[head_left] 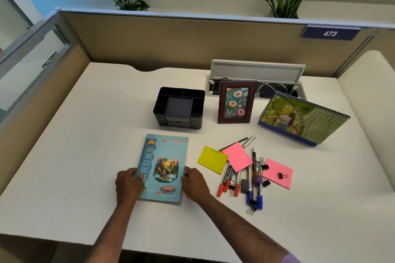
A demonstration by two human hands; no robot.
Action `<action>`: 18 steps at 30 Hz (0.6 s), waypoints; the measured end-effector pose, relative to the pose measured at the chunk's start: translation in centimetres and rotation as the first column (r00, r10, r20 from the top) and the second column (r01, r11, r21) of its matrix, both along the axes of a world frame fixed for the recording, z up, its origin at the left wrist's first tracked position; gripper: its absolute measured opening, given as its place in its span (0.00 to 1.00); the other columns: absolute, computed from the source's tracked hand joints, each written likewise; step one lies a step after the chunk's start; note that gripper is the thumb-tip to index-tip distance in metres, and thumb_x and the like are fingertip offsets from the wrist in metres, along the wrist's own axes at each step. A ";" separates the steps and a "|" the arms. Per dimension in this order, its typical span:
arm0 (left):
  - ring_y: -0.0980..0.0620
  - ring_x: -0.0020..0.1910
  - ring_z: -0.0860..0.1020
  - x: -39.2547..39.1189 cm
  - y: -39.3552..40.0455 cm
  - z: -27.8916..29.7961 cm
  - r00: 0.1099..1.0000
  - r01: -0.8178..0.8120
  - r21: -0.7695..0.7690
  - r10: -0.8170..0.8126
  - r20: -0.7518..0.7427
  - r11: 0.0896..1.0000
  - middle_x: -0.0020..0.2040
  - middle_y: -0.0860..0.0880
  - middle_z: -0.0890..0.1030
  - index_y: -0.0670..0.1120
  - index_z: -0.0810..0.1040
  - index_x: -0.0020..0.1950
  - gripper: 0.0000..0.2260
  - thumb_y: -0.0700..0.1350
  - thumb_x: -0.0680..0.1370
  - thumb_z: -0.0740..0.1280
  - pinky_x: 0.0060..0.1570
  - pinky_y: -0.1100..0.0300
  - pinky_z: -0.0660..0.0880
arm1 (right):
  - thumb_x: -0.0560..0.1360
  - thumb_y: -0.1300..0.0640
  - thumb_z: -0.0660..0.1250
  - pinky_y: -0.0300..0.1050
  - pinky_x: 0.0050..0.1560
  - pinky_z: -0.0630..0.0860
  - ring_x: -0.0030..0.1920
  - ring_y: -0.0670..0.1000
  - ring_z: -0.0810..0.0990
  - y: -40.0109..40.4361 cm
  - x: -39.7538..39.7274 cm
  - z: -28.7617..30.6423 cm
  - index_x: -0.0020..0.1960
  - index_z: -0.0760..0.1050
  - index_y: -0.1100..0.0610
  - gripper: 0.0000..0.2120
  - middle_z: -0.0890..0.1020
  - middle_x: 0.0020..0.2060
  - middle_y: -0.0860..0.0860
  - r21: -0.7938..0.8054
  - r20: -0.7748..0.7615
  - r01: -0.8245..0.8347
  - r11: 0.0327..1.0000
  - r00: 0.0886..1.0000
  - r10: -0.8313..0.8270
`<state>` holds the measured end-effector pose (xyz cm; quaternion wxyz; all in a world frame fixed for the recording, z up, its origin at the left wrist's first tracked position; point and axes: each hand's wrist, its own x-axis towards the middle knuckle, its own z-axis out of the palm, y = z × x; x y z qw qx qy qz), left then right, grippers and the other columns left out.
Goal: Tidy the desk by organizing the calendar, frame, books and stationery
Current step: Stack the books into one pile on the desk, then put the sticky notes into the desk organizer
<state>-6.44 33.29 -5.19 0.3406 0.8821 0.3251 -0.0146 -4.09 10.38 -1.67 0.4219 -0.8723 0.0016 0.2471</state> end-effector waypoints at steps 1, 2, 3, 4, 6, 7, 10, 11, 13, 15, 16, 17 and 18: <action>0.39 0.47 0.81 0.1 -0.4 0.0 1.000 -0.005 0.034 0.005 -0.005 0.999 0.50 0.39 0.81 0.41 0.83 0.54 0.11 0.42 0.73 0.75 0.47 0.49 0.79 | 0.79 0.55 0.60 0.48 0.53 0.76 0.56 0.55 0.78 -0.7 0.0 0.2 0.62 0.74 0.57 0.13 0.78 0.56 0.55 -0.048 0.040 0.000 0.999 0.999 0.002; 0.37 0.51 0.79 -0.5 -0.5 0.4 0.999 -0.032 0.069 0.034 -0.018 0.997 0.52 0.37 0.80 0.41 0.82 0.55 0.12 0.42 0.73 0.75 0.49 0.46 0.77 | 0.79 0.54 0.61 0.47 0.54 0.74 0.58 0.55 0.77 -1.0 -0.1 0.4 0.65 0.72 0.56 0.15 0.76 0.58 0.54 -0.089 0.095 -0.001 0.996 0.995 0.009; 0.35 0.54 0.77 -0.4 -1.1 0.8 0.999 -0.043 0.107 0.046 -0.024 0.993 0.56 0.36 0.78 0.41 0.81 0.58 0.14 0.43 0.74 0.75 0.53 0.43 0.75 | 0.79 0.53 0.63 0.49 0.54 0.74 0.59 0.55 0.76 -2.2 0.0 0.5 0.67 0.71 0.56 0.18 0.76 0.59 0.54 -0.131 0.186 0.036 0.991 0.982 -0.011; 0.33 0.58 0.75 -0.3 -1.7 1.3 0.998 -0.055 0.138 0.060 -0.032 0.989 0.59 0.35 0.76 0.42 0.80 0.60 0.16 0.43 0.74 0.74 0.56 0.41 0.73 | 0.77 0.53 0.66 0.51 0.53 0.74 0.58 0.57 0.77 -3.4 0.4 0.6 0.67 0.71 0.56 0.19 0.76 0.58 0.55 -0.192 0.283 0.068 0.979 0.959 -0.011; 0.33 0.62 0.71 -0.3 -2.8 2.6 0.994 -0.099 0.165 0.105 -0.032 0.981 0.64 0.36 0.73 0.42 0.77 0.64 0.18 0.45 0.75 0.73 0.61 0.38 0.68 | 0.72 0.50 0.72 0.53 0.49 0.75 0.53 0.60 0.77 -5.3 1.6 0.6 0.64 0.73 0.58 0.24 0.79 0.55 0.55 -0.361 0.444 0.108 0.926 0.894 0.069; 0.33 0.63 0.70 -0.1 -3.7 2.9 0.995 -0.092 0.158 0.096 -0.017 0.983 0.66 0.36 0.72 0.42 0.76 0.64 0.19 0.45 0.75 0.73 0.62 0.38 0.67 | 0.68 0.47 0.75 0.54 0.49 0.76 0.54 0.60 0.77 -6.5 2.3 0.8 0.63 0.73 0.58 0.28 0.79 0.55 0.55 -0.436 0.454 0.126 0.891 0.886 0.097; 0.35 0.64 0.70 0.7 -6.3 4.2 0.999 -0.038 0.139 0.034 0.027 0.990 0.66 0.38 0.72 0.43 0.76 0.64 0.19 0.47 0.75 0.73 0.63 0.37 0.66 | 0.57 0.39 0.79 0.56 0.54 0.75 0.58 0.61 0.77 -8.5 3.9 1.2 0.63 0.73 0.60 0.42 0.79 0.56 0.56 -0.598 0.350 0.054 0.800 0.915 0.199; 0.35 0.63 0.70 1.0 -7.2 4.5 0.999 -0.019 0.136 0.013 0.042 0.991 0.66 0.39 0.72 0.44 0.76 0.64 0.19 0.47 0.75 0.73 0.63 0.37 0.66 | 0.56 0.39 0.79 0.57 0.55 0.74 0.58 0.61 0.76 -8.9 4.2 1.0 0.63 0.73 0.61 0.43 0.79 0.56 0.57 -0.628 0.316 0.015 0.778 0.919 0.237; 0.36 0.64 0.71 1.5 -8.9 4.8 0.998 -0.010 0.110 0.004 0.060 0.994 0.66 0.40 0.73 0.45 0.75 0.65 0.20 0.47 0.75 0.73 0.63 0.38 0.67 | 0.58 0.42 0.79 0.58 0.57 0.72 0.57 0.61 0.76 -9.2 4.5 0.5 0.64 0.72 0.62 0.41 0.79 0.56 0.58 -0.656 0.284 -0.048 0.753 0.909 0.305; 0.37 0.65 0.71 1.9 -10.5 5.0 0.997 0.016 0.097 -0.023 0.077 0.995 0.67 0.40 0.73 0.46 0.75 0.65 0.21 0.46 0.74 0.74 0.63 0.38 0.67 | 0.60 0.45 0.79 0.59 0.58 0.72 0.57 0.62 0.76 -9.5 4.6 -0.2 0.65 0.71 0.63 0.40 0.79 0.56 0.59 -0.667 0.300 -0.059 0.743 0.891 0.340; 0.37 0.65 0.71 2.1 -11.1 5.1 0.996 0.033 0.096 -0.041 0.083 0.995 0.67 0.40 0.73 0.46 0.75 0.65 0.21 0.47 0.74 0.74 0.63 0.38 0.67 | 0.59 0.46 0.80 0.60 0.58 0.72 0.57 0.62 0.77 -9.6 4.7 -0.5 0.65 0.72 0.63 0.40 0.80 0.55 0.59 -0.672 0.302 -0.063 0.738 0.887 0.350; 0.37 0.65 0.71 2.3 -11.7 5.1 0.995 0.046 0.094 -0.054 0.082 0.994 0.67 0.40 0.73 0.46 0.75 0.65 0.22 0.48 0.74 0.75 0.63 0.37 0.67 | 0.58 0.46 0.81 0.60 0.57 0.73 0.56 0.62 0.78 -9.6 4.7 -0.8 0.64 0.73 0.63 0.41 0.80 0.54 0.59 -0.677 0.301 -0.066 0.733 0.884 0.357; 0.37 0.65 0.70 2.4 -12.3 5.2 0.995 0.055 0.093 -0.062 0.077 0.994 0.68 0.41 0.72 0.46 0.75 0.65 0.22 0.50 0.74 0.75 0.63 0.37 0.66 | 0.55 0.46 0.82 0.59 0.56 0.74 0.54 0.62 0.79 -9.6 4.8 -1.0 0.62 0.74 0.63 0.41 0.81 0.52 0.59 -0.675 0.299 -0.069 0.735 0.885 0.357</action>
